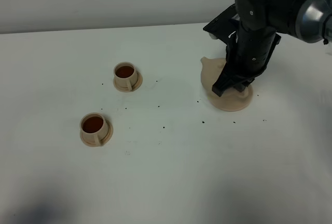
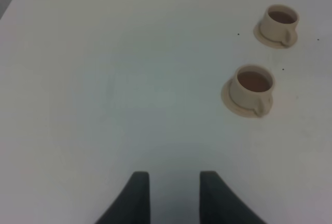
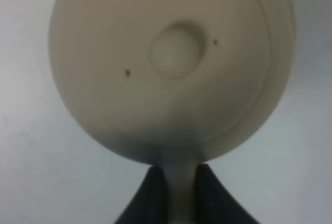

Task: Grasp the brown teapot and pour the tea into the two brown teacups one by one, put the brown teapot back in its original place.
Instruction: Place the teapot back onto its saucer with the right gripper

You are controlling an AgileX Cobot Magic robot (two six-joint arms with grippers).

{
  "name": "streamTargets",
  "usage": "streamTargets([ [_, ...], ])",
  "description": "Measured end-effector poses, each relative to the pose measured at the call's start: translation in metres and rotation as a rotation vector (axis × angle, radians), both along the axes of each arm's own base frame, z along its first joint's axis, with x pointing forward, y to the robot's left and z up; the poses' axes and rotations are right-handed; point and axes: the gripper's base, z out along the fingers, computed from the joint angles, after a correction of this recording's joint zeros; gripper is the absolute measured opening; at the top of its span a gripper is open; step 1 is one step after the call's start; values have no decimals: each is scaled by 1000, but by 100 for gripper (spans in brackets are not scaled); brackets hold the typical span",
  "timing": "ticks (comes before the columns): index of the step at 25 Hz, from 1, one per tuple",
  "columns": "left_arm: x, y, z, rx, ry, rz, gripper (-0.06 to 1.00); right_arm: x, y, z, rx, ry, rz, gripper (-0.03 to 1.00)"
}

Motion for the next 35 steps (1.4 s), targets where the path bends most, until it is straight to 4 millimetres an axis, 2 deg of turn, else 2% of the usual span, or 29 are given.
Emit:
streamTargets([
  [7, 0, 0, 0, 0, 0, 0, 28, 4, -22, -27, 22, 5, -52, 13],
  [16, 0, 0, 0, 0, 0, 0, 28, 8, -19, -31, 63, -50, -47, 13],
  [22, 0, 0, 0, 0, 0, 0, 28, 9, -18, -43, 50, -27, -47, 13],
  [35, 0, 0, 0, 0, 0, 0, 28, 8, -19, -49, 35, 0, -51, 13],
])
